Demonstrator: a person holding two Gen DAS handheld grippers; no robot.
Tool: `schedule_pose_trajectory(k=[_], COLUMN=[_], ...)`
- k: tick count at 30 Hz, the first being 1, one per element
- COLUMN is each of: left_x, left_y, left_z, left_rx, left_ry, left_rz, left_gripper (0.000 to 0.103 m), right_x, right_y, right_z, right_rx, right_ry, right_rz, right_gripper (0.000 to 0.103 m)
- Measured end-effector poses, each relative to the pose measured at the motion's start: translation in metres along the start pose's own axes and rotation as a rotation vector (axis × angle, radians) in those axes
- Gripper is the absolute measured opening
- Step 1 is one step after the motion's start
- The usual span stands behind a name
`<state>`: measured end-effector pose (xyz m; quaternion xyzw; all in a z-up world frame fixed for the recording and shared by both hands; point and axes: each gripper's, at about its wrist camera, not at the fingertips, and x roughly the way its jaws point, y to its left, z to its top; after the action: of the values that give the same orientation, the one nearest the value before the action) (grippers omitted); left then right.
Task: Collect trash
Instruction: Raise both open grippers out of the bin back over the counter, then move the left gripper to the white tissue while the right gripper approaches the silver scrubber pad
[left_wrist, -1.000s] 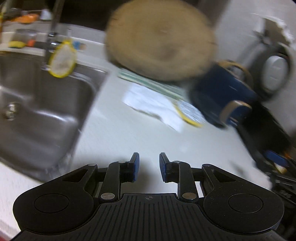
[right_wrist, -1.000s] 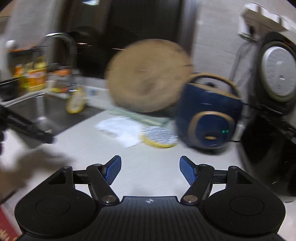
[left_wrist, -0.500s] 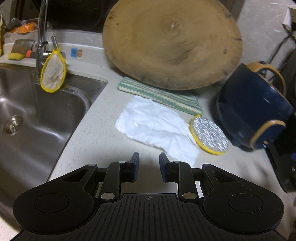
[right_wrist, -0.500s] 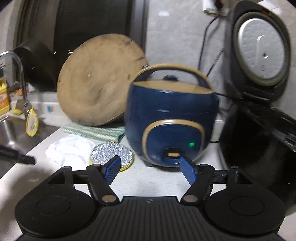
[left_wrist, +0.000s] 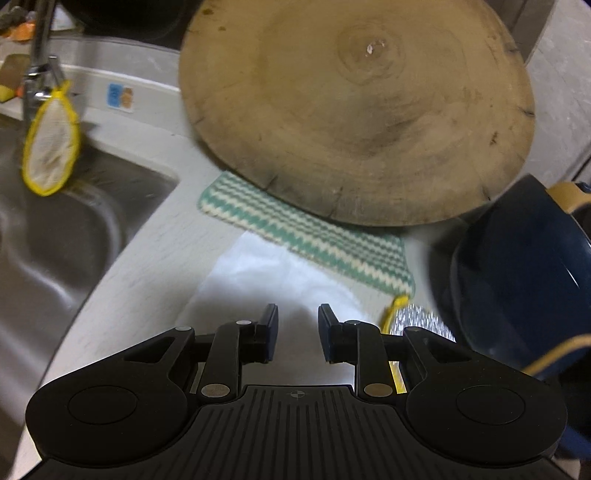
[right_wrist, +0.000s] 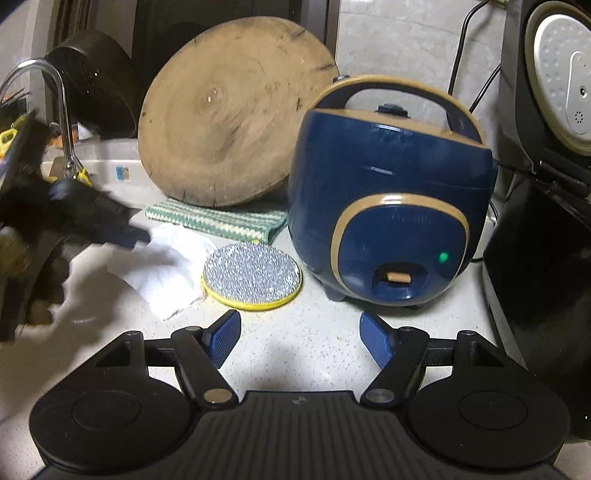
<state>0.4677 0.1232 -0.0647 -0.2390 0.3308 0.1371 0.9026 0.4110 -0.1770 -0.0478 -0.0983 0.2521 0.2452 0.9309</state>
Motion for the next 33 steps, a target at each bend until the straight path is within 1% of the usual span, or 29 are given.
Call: schedule_pose_trajectory(k=[3,6,9,11,13,15,17,19,22,24,27,28,31,32,33], left_x=[0.015,0.024,0.02,0.011,0.0,-0.013,-0.025,-0.036,-0.052,-0.059,-0.072,-0.076,-0.088,-0.091,-0.093], left_y=[-0.014,-0.028,-0.036,-0.039,-0.039,-0.037,-0.033,-0.029,-0.02,-0.015,-0.008,-0.007,-0.004,-0.004,-0.004], left_z=[0.002,-0.008,-0.019,-0.025,-0.031,-0.036,-0.039,-0.042,-0.045,-0.046,-0.047,-0.047,-0.049,-0.049,-0.05], left_rx=[0.049,0.108,0.129,0.149,0.191,0.214,0.218,0.212,0.194,0.18,0.173,0.173,0.184,0.187,0.188], left_ry=[0.021,0.058,0.072,0.071,0.062,0.054,0.051,0.044,0.041,0.045,0.04,0.038,0.033,0.03,0.027], left_rz=[-0.025,-0.032,-0.04,-0.03,-0.012,0.02,0.072,0.113,0.153,0.175,0.194,0.198,0.206,0.206,0.202], left_gripper=[0.027,0.027,0.027,0.027,0.027,0.027,0.027,0.027,0.027,0.027,0.027,0.027,0.027,0.027,0.027], right_x=[0.0,0.003,0.005,0.007,0.012,0.021,0.035,0.053,0.082,0.104,0.134,0.141,0.139,0.136,0.132], right_y=[-0.001,-0.004,-0.005,-0.003,0.0,0.004,0.013,0.025,0.048,0.062,0.075,0.076,0.078,0.079,0.079], right_z=[0.0,0.001,0.003,0.006,0.013,0.023,0.034,0.043,0.051,0.054,0.052,0.05,0.042,0.04,0.038], right_rx=[-0.021,-0.044,-0.061,-0.067,-0.056,-0.042,-0.047,-0.081,-0.148,-0.174,-0.173,-0.162,-0.184,-0.192,-0.202], right_ry=[0.012,0.029,0.028,0.003,-0.022,-0.028,-0.024,-0.01,-0.001,0.037,0.103,0.13,0.119,0.12,0.118], right_rz=[-0.012,-0.028,-0.018,-0.006,0.036,0.096,0.17,0.205,0.23,0.238,0.207,0.202,0.191,0.187,0.184], right_gripper=[0.072,0.072,0.072,0.072,0.072,0.078,0.078,0.078,0.078,0.078,0.078,0.078,0.079,0.075,0.065])
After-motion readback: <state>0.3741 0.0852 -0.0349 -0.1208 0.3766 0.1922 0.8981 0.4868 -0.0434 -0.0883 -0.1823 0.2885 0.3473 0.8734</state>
